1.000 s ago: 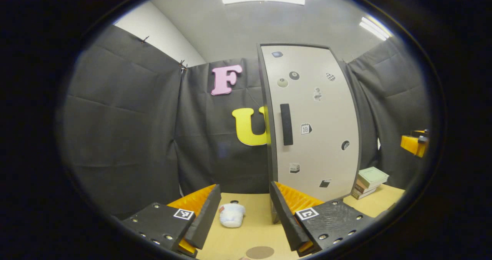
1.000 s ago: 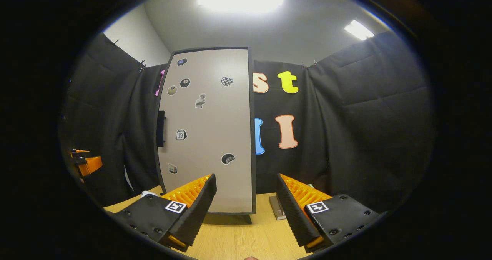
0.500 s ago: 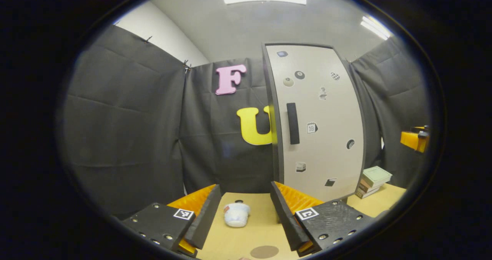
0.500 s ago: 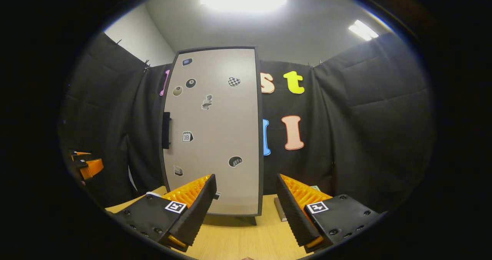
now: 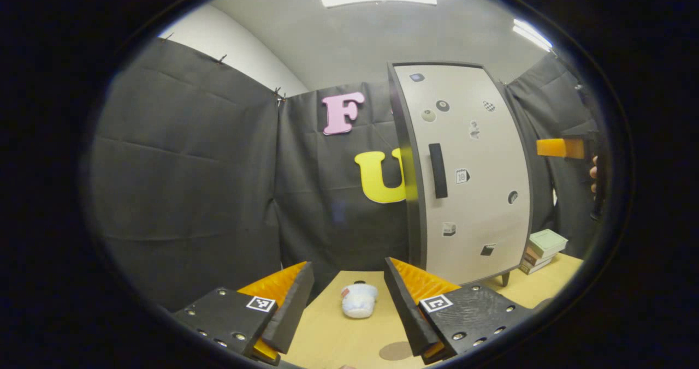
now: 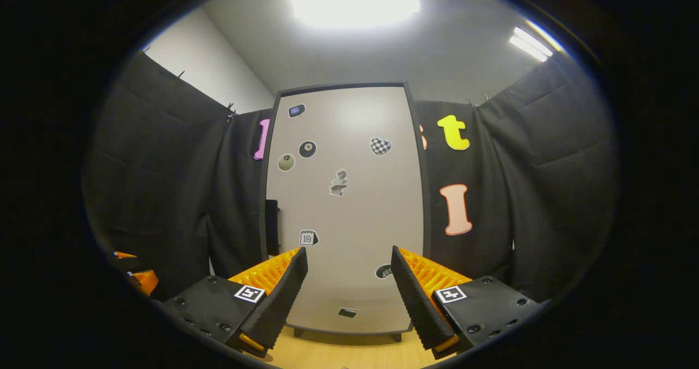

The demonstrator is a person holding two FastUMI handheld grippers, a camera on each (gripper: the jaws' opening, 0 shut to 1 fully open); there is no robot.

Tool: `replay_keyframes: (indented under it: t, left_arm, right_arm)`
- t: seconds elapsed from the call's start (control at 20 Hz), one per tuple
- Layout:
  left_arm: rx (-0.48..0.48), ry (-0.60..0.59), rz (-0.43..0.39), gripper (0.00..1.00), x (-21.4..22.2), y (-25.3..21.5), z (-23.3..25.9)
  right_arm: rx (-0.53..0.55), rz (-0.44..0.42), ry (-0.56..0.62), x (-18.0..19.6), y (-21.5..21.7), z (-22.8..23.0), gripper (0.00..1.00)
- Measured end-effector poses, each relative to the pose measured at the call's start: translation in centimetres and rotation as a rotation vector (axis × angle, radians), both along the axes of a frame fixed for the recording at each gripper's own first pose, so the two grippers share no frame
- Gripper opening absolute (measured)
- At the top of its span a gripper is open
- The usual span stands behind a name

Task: Open the cabinet door with the right hand, grasp the bottle in the cabinet with the left hand and place it on the coaster, then close the cabinet door with the right hand.

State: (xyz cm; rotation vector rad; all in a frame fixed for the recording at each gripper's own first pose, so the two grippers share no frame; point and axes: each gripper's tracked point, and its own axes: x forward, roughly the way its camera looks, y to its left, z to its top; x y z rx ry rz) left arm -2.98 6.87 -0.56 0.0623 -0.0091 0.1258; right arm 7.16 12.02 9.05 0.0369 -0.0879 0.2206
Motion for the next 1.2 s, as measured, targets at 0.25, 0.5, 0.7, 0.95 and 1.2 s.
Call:
replay_keyframes:
  t: [0.25, 0.5, 0.7, 0.95, 1.2]
  left_arm:
    - [0.002, 0.000, 0.077, 0.81, -2.0, 4.5, -0.3]
    - [-0.016, 0.023, 0.164, 0.81, -4.1, 9.4, -2.2]
    - [-0.026, 0.044, 0.223, 0.79, -5.5, 12.7, -3.3]
    - [-0.023, 0.052, 0.279, 0.81, -7.0, 16.0, -3.9]
    - [-0.024, 0.057, 0.323, 0.81, -8.2, 18.5, -4.6]
  right_arm:
    - [-0.003, 0.071, -0.010, 2.3, 5.6, 1.6, 0.98]
    - [-0.001, 0.099, 0.013, 4.3, 9.7, 1.9, 0.98]
    - [-0.013, 0.095, 0.028, 6.5, 12.0, 1.7, 0.98]
    - [-0.022, 0.094, 0.061, 9.7, 14.8, 0.8, 0.98]
    - [-0.044, 0.087, 0.122, 12.5, 17.6, -0.9, 0.98]
